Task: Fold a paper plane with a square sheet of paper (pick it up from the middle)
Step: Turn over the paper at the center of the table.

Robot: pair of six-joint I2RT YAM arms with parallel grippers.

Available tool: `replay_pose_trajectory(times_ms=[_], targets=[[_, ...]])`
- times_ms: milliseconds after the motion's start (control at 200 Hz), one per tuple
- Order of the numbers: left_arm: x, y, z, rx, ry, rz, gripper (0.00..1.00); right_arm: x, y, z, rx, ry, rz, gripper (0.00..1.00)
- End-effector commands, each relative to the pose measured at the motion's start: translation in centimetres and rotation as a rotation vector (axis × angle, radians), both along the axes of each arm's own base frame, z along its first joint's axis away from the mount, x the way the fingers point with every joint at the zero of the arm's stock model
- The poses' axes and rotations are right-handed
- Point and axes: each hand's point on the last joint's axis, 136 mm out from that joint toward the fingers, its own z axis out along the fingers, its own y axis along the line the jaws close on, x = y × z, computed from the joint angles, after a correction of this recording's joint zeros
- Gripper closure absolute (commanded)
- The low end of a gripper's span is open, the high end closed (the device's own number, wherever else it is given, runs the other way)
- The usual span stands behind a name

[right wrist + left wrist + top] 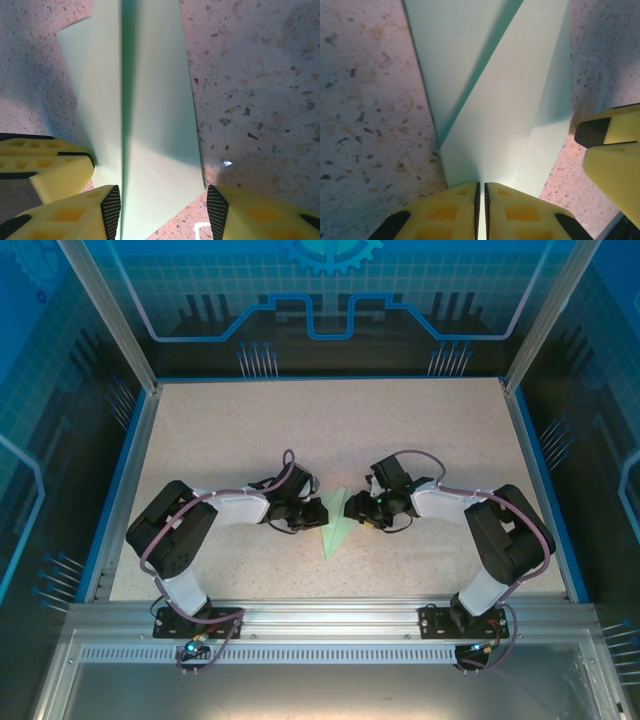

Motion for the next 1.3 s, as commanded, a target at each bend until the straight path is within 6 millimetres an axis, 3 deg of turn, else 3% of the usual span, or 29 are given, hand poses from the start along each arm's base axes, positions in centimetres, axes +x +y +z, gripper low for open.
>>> replay_pose_trajectory(times_ms=[0,315,1115,1295], targets=[[0.1,1.1,-0.8,0.046,0.016,0.031,0.85,0.3,1.3,1.2,0.043,-0.016,0.016,0.47],[-0.5,2.0,-1.8,0.082,0.043,0.03,0.87,0.2,0.4,0.0,-0.02,0.026,-0.025,0.46],[-0.5,1.3,-1.9,0.047,0.06,0.026,0.88,0.4,3.9,1.3,0.152,-0.003,0.025,0.47],[-0.4,1.0,-1.6,0.019,0.06,0.038,0.88,-0.1,4.8,0.3,0.119,0.001,0.036,0.49]])
